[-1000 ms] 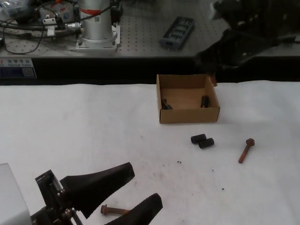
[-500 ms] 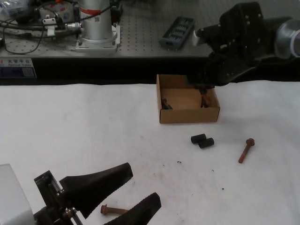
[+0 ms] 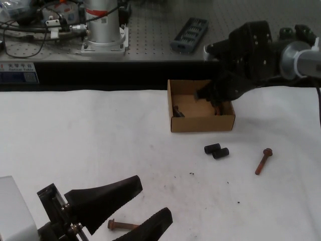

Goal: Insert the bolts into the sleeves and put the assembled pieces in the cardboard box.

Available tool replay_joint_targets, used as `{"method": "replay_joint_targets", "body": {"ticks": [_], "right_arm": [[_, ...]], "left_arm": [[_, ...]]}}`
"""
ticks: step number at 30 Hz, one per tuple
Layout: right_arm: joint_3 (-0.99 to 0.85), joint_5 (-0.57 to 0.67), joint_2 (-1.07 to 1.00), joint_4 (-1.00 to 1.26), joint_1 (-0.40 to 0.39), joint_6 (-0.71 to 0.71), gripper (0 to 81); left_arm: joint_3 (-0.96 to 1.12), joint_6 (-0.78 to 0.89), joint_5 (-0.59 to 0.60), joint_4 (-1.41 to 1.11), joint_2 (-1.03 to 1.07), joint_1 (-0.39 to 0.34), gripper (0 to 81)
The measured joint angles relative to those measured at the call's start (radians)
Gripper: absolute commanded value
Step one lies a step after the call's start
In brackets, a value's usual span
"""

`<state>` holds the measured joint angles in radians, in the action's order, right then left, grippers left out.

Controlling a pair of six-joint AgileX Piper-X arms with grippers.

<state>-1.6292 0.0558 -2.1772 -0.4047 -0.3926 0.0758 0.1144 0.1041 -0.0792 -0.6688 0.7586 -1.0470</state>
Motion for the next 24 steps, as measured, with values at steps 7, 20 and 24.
{"method": "replay_joint_targets", "body": {"ticks": [7, 20, 24], "right_arm": [[-0.014, -0.001, -0.018, 0.008, 0.009, -0.004, 11.6], [-0.017, 0.007, -0.018, 0.02, 0.009, -0.007, 38.9], [-0.017, 0.009, -0.014, 0.02, 0.009, -0.015, 38.9]], "left_arm": [[0.0, -0.001, 0.0, 0.0, 0.0, 0.0, 39.8], [0.0, -0.001, 0.0, 0.003, 0.0, 0.0, 39.8], [0.0, -0.019, -0.002, 0.01, 0.0, 0.0, 39.8]]}}
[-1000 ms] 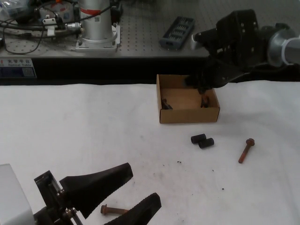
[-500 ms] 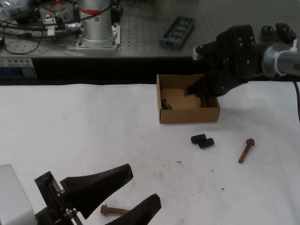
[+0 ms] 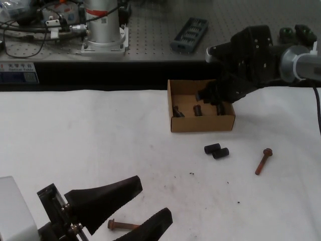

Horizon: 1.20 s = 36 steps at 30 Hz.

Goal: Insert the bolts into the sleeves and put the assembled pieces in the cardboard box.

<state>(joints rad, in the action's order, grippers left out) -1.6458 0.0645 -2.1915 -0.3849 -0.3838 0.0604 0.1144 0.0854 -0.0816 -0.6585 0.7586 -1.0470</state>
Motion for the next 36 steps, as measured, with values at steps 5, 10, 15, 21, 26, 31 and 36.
{"method": "replay_joint_targets", "body": {"ticks": [5, 10, 15, 21, 26, 31, 36], "right_arm": [[0.0, -0.006, 0.091, -0.05, -0.011, -0.016, 38.9], [-0.002, -0.008, 0.265, -0.202, -0.027, -0.028, 38.9], [-0.003, -0.055, 0.384, -0.399, -0.026, -0.054, 38.9], [0.066, -0.137, 0.532, -0.598, -0.026, -0.046, 38.9], [0.26, -0.144, 0.697, -0.575, -0.026, -0.06, 38.9], [0.466, -0.144, 0.87, -0.488, -0.026, -0.102, 38.9], [0.707, -0.102, 1.109, -0.359, -0.026, -0.195, 38.9]], "left_arm": [[0.0, -0.007, -0.014, 0.004, 0.0, 0.0, 39.8], [0.0, -0.007, -0.033, 0.006, 0.0, 0.0, 39.8], [0.0, -0.007, -0.056, 0.013, 0.0, 0.0, 39.8], [0.0, -0.007, -0.058, 0.02, 0.0, 0.0, 39.8], [0.0, -0.007, -0.058, 0.02, 0.0, 0.0, 39.8], [0.003, 0.039, -0.058, 0.075, 0.0, 0.0, 39.8], [0.065, 0.08, -0.06, 0.314, -0.001, 0.0, 39.8]]}}
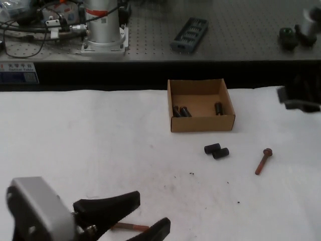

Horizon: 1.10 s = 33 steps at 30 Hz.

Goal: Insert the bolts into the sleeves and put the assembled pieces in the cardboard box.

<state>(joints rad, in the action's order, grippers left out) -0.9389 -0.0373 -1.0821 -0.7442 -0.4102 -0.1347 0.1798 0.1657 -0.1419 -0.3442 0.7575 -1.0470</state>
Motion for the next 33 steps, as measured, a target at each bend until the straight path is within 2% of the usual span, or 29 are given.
{"method": "replay_joint_targets", "body": {"ticks": [8, 9, 19, 23, 27, 33], "right_arm": [[0.267, 0.08, 0.309, 0.135, 0.0, -0.119, 38.9], [0.359, 0.117, 0.406, 0.163, 0.0, -0.15, 38.9], [0.561, 0.337, 0.637, 0.25, 0.0, -0.241, 38.9], [0.608, 0.406, 0.697, 0.272, 0.0, -0.256, 38.9], [0.625, 0.44, 0.722, 0.277, 0.0, -0.26, 38.9], [0.661, 0.538, 0.8, 0.28, 0.0, -0.266, 38.9]], "left_arm": [[0.131, 0.002, 0.0, 0.216, 0.0, 0.0, 39.8], [0.149, 0.002, 0.0, 0.244, 0.0, 0.0, 39.8], [0.379, -0.062, -0.005, 0.697, 0.121, 0.004, 39.8], [0.494, -0.152, -0.039, 0.885, 0.23, 0.046, 39.8], [0.568, -0.286, -0.044, 0.972, 0.328, 0.089, 39.8], [0.597, -0.688, -0.074, 0.995, 0.436, 0.122, 39.8]]}}
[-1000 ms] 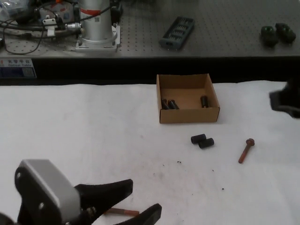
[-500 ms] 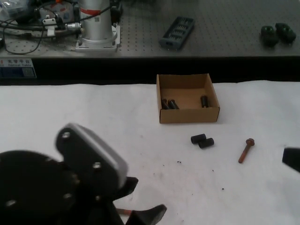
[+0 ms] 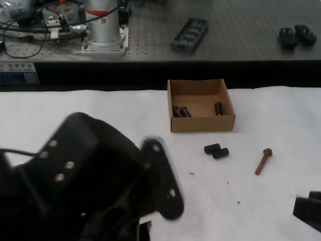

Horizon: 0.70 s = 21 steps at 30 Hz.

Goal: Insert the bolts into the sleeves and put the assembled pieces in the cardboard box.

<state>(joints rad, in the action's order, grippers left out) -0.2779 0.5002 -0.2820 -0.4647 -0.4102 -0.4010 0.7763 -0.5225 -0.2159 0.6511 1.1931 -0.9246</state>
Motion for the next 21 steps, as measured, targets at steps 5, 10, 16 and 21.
{"method": "replay_joint_targets", "body": {"ticks": [5, 10, 16, 21], "right_arm": [[0.024, 0.053, 0.026, 0.006, 0.0, -0.002, 38.9], [0.036, 0.064, 0.03, 0.007, 0.0, -0.002, 38.9], [0.036, 0.065, 0.03, 0.031, 0.0, 0.006, 38.9], [0.036, 0.067, 0.03, 0.046, 0.0, 0.012, 38.9]], "left_arm": [[0.0, -0.208, -0.078, -0.016, 0.093, 0.061, 36.7], [0.0, -0.351, -0.08, -0.043, 0.216, 0.167, 26.5], [0.007, -0.419, -0.018, -0.084, 0.313, 0.25, 26.5], [0.035, -0.415, 0.053, -0.08, 0.344, 0.255, 26.5]]}}
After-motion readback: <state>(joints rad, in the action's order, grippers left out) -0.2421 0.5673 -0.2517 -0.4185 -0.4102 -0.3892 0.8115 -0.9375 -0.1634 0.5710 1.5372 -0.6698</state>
